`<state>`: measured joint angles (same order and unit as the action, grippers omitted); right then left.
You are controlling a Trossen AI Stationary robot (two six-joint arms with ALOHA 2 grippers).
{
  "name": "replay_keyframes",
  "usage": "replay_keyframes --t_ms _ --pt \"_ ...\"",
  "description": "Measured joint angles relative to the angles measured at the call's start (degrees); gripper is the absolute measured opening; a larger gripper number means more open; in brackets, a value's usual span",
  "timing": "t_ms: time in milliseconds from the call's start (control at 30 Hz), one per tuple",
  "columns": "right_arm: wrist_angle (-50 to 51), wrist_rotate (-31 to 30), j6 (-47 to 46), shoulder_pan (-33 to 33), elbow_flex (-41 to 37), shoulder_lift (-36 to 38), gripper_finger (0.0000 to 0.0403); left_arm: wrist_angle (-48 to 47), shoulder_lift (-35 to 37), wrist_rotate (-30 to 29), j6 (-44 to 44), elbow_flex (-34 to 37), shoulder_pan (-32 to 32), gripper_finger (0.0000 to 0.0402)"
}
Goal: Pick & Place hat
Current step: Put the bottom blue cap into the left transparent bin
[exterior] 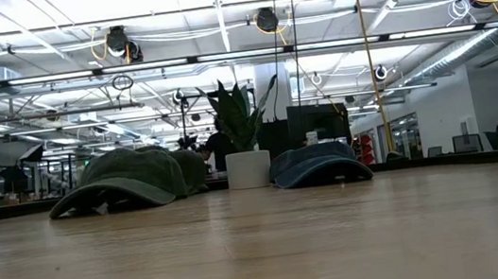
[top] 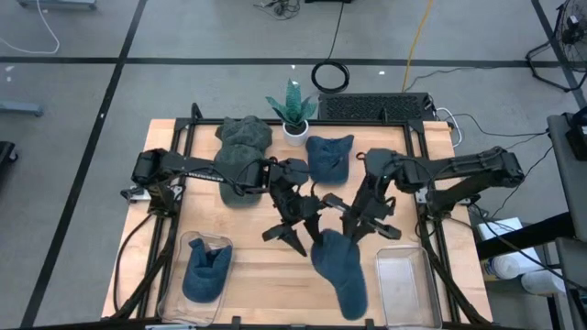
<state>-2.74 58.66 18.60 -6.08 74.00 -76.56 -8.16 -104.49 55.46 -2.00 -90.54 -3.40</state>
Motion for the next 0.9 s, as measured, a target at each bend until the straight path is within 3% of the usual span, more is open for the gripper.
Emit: replay_keyframes --t_ms 333,467,600,900 --pt "-3.28 4.15 -4.28 1.59 -0.02 -0.09 0.0000 3.95 -0.03 1.47 1.76 0.00 0.92 0.0232" --pt "-3.28 4.60 -4.40 1.63 -0.02 -0.09 0.0000 5.27 -0.61 5.73 1.61 0.00 0.85 0.0232" --pt "-3.60 5.06 -4.53 1.34 -0.02 -0.54 0.0000 5.80 -0.90 4.61 4.93 0.00 0.33 0.0232" --pt "-7.02 7.03 -8.95 -1.80 0.28 -0.54 0.0000 7.30 -1.30 5.18 2.24 0.00 6.65 0.0232"
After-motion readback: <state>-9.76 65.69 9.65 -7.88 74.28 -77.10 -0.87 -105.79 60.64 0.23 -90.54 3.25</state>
